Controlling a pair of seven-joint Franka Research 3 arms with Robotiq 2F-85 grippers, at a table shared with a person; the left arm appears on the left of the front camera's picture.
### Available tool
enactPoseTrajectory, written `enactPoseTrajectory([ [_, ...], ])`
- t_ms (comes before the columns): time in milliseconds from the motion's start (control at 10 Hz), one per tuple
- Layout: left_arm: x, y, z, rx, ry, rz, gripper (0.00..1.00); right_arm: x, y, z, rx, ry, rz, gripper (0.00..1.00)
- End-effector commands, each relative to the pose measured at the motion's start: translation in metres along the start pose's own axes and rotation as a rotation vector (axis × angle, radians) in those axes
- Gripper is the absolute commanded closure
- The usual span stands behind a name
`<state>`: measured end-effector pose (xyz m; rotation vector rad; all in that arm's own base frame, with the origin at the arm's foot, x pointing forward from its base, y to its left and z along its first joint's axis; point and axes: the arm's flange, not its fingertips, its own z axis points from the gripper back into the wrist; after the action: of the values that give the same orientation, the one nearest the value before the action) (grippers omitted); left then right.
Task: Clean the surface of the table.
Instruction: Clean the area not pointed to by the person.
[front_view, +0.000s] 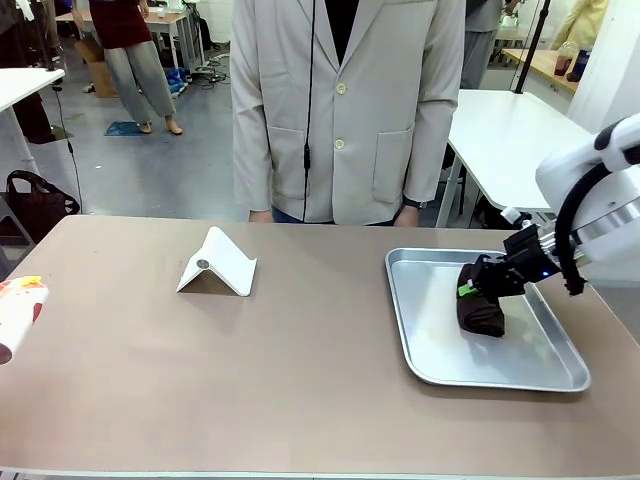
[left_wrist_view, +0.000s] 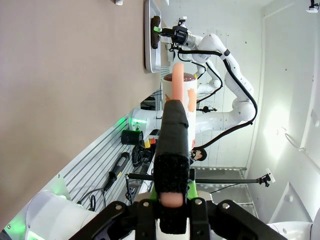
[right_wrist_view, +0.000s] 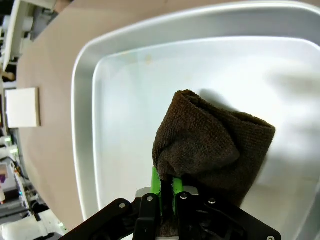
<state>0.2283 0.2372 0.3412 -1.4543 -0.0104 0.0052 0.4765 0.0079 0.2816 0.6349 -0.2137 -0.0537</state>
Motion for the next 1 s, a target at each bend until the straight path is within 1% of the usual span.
enactPoseTrajectory([
  [0, -0.002, -0.003, -0.001, -0.005, 0.0, -0.005, 0.79, -0.006, -0.01, 0.01, 0.008, -0.06, -0.04, 0.9],
  [100, -0.002, -0.003, -0.001, -0.005, 0.0, -0.005, 0.79, -0.006, -0.011, 0.014, 0.048, -0.068, -0.053, 0.9],
  [200, -0.002, -0.003, -0.001, -0.005, 0.0, -0.005, 0.79, -0.006, -0.011, 0.017, 0.12, -0.065, -0.072, 0.9],
  [400, -0.002, -0.003, -0.001, -0.005, 0.0, -0.005, 0.79, -0.006, 0.0, 0.024, 0.384, -0.025, -0.156, 0.9],
  [500, -0.002, -0.003, -0.001, -0.005, 0.0, -0.005, 0.79, -0.006, 0.006, 0.028, 0.548, 0.012, -0.213, 0.9],
  [600, -0.002, -0.003, -0.001, -0.005, 0.0, -0.005, 0.79, -0.006, 0.01, 0.034, 0.675, 0.025, -0.284, 0.9],
  [800, -0.002, -0.003, -0.001, -0.005, 0.0, -0.005, 0.79, -0.011, 0.016, 0.058, 0.984, 0.073, -0.41, 0.9],
  [900, -0.002, -0.003, -0.001, -0.005, 0.0, -0.005, 0.79, -0.016, 0.016, 0.075, 1.098, 0.08, -0.433, 0.9],
])
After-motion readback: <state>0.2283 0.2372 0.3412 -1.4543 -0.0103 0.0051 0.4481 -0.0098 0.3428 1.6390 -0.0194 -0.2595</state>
